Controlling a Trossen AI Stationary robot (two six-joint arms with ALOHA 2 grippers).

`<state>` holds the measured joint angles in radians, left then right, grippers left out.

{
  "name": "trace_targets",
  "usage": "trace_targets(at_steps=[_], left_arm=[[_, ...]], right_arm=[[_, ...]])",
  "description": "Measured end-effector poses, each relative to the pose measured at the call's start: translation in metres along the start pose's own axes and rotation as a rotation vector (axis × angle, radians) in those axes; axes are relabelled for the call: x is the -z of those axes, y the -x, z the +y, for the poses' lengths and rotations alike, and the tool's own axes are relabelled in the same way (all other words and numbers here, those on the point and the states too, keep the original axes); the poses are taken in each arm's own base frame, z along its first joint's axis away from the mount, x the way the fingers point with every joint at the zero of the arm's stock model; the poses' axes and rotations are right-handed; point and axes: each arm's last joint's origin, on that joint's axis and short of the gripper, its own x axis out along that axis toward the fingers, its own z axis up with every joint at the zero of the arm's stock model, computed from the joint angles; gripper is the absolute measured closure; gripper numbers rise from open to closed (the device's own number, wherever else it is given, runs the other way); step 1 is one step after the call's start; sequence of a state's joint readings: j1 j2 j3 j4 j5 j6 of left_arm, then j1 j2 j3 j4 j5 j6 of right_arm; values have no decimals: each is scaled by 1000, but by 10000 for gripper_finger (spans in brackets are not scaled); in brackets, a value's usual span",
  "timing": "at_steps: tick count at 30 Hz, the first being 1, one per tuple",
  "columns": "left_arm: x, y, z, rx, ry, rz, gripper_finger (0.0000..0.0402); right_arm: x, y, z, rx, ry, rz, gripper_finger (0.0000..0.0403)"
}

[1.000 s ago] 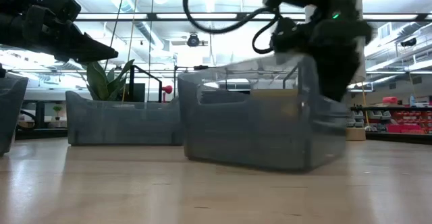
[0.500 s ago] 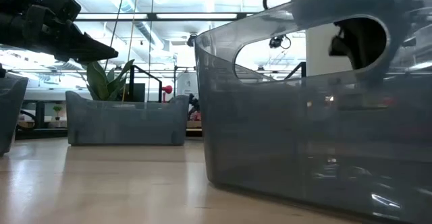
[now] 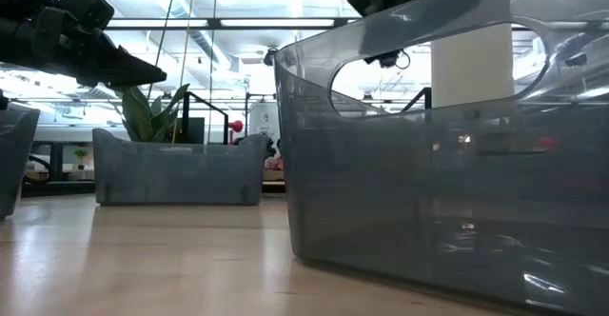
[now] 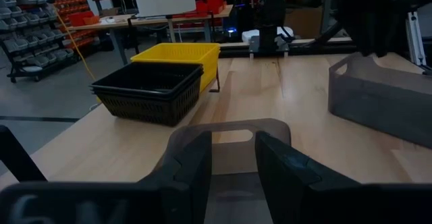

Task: Stack baskets on shelf by color
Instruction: Adjust the middle black bin

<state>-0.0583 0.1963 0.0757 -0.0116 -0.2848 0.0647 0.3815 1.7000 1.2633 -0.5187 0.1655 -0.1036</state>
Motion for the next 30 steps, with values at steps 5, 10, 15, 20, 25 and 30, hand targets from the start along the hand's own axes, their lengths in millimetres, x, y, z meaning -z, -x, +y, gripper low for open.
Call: trace_targets(at_steps=[5, 10, 15, 20, 25, 30], left_arm=[[0, 0, 0, 0, 0, 0, 280], [0, 0, 0, 0, 0, 0, 280], [0, 0, 0, 0, 0, 0, 280], [0, 0, 0, 0, 0, 0, 280], [0, 0, 0, 0, 0, 1, 280], [0, 0, 0, 0, 0, 0, 280]], right_arm=[[-3, -5, 2, -68, 62, -92, 300], [3, -14, 6, -98, 59, -159, 300], [9, -21, 13, -79, 63, -201, 300], [14, -37, 19, -68, 79, -174, 300], [24, -59, 21, 1, 125, -91, 300], [26, -60, 15, 56, 72, -61, 300]])
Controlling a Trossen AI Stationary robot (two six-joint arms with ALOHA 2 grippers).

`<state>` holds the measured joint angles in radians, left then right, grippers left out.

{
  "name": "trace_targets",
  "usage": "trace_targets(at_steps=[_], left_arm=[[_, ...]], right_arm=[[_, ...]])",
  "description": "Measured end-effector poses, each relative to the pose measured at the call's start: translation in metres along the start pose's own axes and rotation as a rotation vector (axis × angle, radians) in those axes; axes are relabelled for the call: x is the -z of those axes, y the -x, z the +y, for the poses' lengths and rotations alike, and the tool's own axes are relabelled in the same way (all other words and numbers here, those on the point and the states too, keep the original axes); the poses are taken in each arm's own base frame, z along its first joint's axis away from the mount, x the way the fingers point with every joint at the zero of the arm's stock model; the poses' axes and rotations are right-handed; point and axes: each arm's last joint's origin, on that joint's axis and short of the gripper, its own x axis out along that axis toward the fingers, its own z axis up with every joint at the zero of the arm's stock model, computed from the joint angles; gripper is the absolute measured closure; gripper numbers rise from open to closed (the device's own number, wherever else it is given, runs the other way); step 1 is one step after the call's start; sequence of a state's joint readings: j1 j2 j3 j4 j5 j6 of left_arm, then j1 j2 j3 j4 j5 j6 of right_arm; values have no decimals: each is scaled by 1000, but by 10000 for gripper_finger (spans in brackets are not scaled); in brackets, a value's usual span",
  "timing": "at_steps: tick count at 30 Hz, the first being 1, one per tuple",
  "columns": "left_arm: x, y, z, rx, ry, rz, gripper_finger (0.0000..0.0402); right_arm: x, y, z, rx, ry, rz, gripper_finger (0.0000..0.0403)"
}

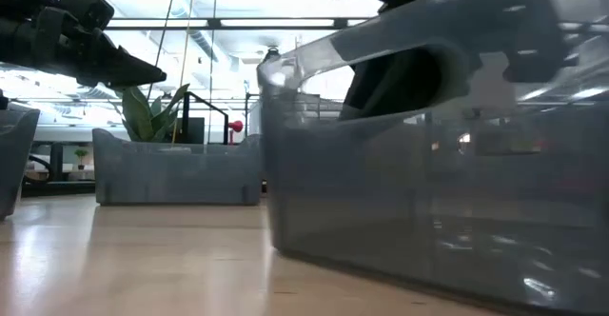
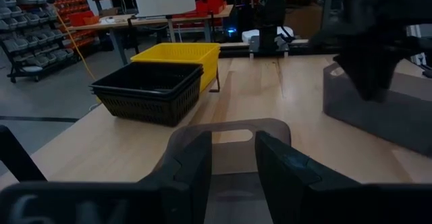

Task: Stack baskets on shelf by color
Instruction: Adjust the middle black bin

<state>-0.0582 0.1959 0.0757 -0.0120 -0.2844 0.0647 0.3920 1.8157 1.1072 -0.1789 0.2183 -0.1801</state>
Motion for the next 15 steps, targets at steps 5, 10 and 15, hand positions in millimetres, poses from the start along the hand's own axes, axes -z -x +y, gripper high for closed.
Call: trace_targets(at_steps=[5, 10, 15], left_arm=[[0, 0, 0, 0, 0, 0, 280], [0, 0, 0, 0, 0, 0, 280], [0, 0, 0, 0, 0, 0, 280]], right_arm=[[5, 3, -19, 135, -242, 42, 300], [21, 1, -41, 267, -549, 139, 300], [29, 2, -53, 223, -679, 193, 300]])
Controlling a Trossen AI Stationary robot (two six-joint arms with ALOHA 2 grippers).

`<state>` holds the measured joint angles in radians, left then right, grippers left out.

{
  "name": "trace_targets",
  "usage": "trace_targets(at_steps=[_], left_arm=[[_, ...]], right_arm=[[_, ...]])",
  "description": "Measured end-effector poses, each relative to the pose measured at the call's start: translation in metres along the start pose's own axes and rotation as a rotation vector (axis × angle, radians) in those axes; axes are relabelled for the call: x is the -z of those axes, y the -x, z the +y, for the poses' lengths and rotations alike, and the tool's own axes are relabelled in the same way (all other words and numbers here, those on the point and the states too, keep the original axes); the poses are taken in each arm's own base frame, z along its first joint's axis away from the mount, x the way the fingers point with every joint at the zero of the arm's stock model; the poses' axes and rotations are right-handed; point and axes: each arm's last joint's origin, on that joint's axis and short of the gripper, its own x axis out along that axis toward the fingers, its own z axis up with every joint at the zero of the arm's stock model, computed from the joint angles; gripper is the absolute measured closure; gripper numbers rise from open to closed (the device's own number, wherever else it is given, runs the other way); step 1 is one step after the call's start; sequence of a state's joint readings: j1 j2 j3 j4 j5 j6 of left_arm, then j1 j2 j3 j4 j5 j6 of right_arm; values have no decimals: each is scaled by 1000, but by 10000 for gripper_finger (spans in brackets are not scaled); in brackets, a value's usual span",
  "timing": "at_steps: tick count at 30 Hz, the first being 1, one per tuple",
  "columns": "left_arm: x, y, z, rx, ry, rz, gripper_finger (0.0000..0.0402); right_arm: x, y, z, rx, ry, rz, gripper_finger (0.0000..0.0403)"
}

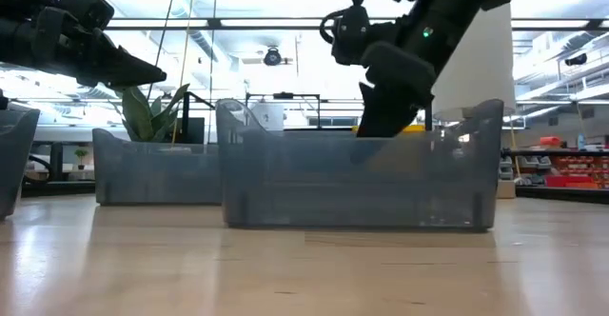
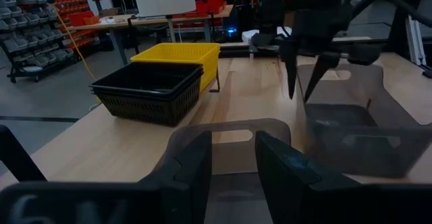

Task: Stack baskets on shelf by color
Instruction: Adjust the middle black bin, then stack the top transparent black bin on top of the middle transparent black bin

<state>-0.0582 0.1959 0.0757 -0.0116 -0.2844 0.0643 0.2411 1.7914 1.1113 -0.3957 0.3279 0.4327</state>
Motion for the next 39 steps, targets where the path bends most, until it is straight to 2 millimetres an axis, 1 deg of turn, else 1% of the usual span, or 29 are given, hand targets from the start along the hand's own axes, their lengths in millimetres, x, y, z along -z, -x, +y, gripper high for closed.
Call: trace_targets(at_steps=[3, 6, 9, 12, 16, 18, 22, 24, 26, 28, 33, 39], left_arm=[[0, 0, 0, 0, 0, 0, 280], [0, 0, 0, 0, 0, 0, 280], [0, 0, 0, 0, 0, 0, 280], [0, 0, 0, 0, 0, 0, 280], [0, 0, 0, 0, 12, -2, 280], [-1, 0, 0, 0, 29, -8, 280], [-1, 0, 0, 0, 28, -6, 280], [-1, 0, 0, 0, 28, -5, 280], [-1, 0, 0, -1, 38, -14, 280], [-4, 0, 0, -1, 104, -45, 280], [-11, 1, 1, 11, 344, -113, 280], [-14, 1, 1, 13, 452, -140, 280]], right_arm=[[-8, 9, -2, -35, 7, -5, 300], [-19, 25, -3, -49, 23, -32, 300], [-27, 47, -8, -55, 40, -53, 300], [-28, 76, -14, -42, 42, -101, 300], [-22, 116, -23, 58, 54, -175, 300], [-17, 133, -26, 108, 52, -230, 300], [4, 152, -30, 129, 33, -296, 300], [18, 156, -31, 124, 28, -311, 300], [34, 156, -34, 116, 23, -326, 300], [49, 155, -37, 87, 14, -356, 300], [82, 148, -44, -35, -21, -455, 300], [120, 134, -59, -162, -29, -549, 300]])
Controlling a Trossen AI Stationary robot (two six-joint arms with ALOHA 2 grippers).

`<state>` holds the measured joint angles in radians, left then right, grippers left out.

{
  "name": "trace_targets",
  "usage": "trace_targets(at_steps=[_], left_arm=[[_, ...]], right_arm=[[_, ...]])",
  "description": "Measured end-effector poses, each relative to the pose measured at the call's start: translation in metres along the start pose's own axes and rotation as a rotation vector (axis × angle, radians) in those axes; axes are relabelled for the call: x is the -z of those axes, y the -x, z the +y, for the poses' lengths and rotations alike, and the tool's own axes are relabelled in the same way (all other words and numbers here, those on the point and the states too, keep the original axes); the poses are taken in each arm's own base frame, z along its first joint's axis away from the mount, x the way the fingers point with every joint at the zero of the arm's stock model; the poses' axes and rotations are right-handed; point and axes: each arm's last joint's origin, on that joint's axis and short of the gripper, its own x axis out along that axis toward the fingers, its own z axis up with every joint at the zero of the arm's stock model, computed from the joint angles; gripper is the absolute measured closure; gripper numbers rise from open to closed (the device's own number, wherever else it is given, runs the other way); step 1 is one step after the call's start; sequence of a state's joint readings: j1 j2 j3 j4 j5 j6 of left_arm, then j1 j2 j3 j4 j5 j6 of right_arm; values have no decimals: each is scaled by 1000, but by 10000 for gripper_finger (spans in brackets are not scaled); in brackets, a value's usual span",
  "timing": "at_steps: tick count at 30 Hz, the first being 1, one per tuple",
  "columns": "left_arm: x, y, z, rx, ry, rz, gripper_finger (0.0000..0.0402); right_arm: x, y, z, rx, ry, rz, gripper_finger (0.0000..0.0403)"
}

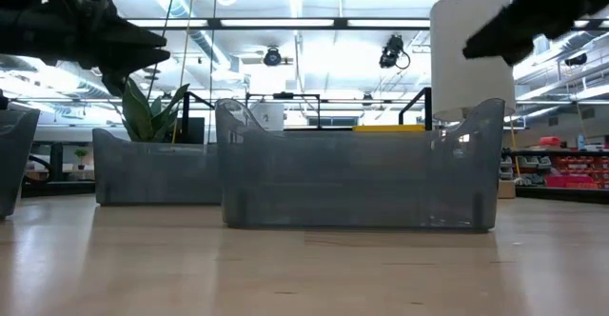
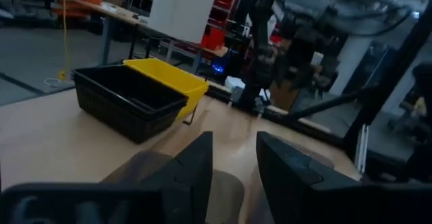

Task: Stack baskets on shelf by color
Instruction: Stack the top transparent black bin on top of the middle transparent black bin

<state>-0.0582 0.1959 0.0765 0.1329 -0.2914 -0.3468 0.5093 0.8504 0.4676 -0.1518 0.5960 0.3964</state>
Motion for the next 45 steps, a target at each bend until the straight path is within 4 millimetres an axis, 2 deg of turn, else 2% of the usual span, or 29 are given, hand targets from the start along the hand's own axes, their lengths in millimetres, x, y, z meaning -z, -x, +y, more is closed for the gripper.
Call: trace_targets(at_steps=[7, 11, 18, 27, 39, 45], left_arm=[[-7, 0, 1, -87, 35, -96, 280], [-7, 0, 2, -104, 25, -106, 280], [-7, 0, 2, -103, 21, -103, 280], [-7, 0, 1, -76, 33, -94, 280], [-12, 1, -7, 132, 35, -97, 280], [-9, -3, -4, 39, 28, -93, 280]], right_arm=[[27, 0, -33, -154, -64, -124, 314], [32, 1, -50, -246, -60, -180, 334], [42, 9, -68, -259, -62, -254, 372], [64, 12, -76, -260, -117, -327, 399], [62, 14, -75, -293, -178, -347, 379], [62, 14, -75, -294, -181, -346, 380]])
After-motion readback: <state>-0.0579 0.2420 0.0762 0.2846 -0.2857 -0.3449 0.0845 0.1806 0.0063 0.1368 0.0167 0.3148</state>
